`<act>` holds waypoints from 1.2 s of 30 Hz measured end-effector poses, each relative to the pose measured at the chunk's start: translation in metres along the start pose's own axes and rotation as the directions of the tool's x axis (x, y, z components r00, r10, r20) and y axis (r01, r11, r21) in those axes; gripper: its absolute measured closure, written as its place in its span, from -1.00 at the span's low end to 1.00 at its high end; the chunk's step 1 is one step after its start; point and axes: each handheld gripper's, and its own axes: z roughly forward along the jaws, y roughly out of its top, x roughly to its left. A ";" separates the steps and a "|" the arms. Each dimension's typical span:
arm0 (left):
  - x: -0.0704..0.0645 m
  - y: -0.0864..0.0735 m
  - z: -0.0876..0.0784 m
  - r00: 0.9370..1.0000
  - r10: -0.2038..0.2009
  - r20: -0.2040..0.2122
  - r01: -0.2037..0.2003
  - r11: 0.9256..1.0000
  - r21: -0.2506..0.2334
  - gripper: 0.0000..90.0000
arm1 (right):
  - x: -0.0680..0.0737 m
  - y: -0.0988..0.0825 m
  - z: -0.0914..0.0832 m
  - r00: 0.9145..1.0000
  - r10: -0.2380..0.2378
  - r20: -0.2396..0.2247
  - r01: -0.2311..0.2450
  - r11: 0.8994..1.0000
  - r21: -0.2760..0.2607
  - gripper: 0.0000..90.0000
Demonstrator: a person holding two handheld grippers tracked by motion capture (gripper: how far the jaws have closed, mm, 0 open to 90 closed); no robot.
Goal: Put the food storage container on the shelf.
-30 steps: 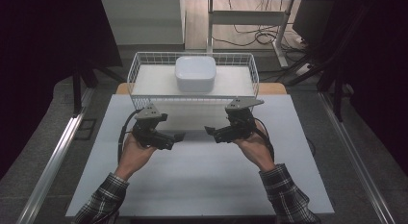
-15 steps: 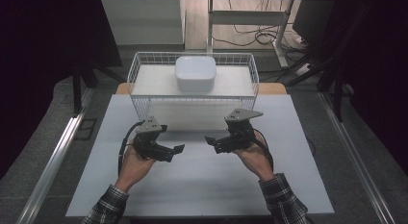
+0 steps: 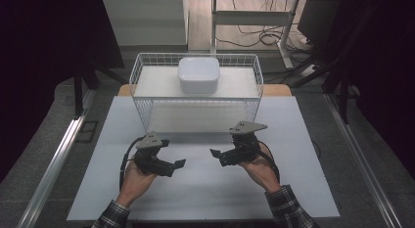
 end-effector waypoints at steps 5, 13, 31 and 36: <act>-0.004 -0.008 -0.005 1.000 0.014 -0.018 -0.014 1.000 0.005 -0.94 | 0.002 -0.010 -0.004 1.000 0.018 -0.002 -0.018 1.000 0.000 -1.00; -0.014 -0.021 -0.012 0.999 0.033 -0.041 -0.031 0.999 0.029 -0.94 | 0.005 -0.021 -0.012 0.999 0.042 -0.004 -0.042 0.999 -0.006 -1.00; -0.020 -0.049 -0.027 0.998 0.024 -0.064 -0.022 0.999 0.035 -0.93 | 0.016 -0.042 -0.029 0.999 0.031 0.035 -0.031 0.999 0.004 -1.00; -0.020 -0.056 -0.032 0.998 0.011 -0.069 -0.008 0.999 0.039 -0.92 | 0.017 -0.050 -0.032 0.999 0.026 0.044 -0.027 1.000 0.015 -1.00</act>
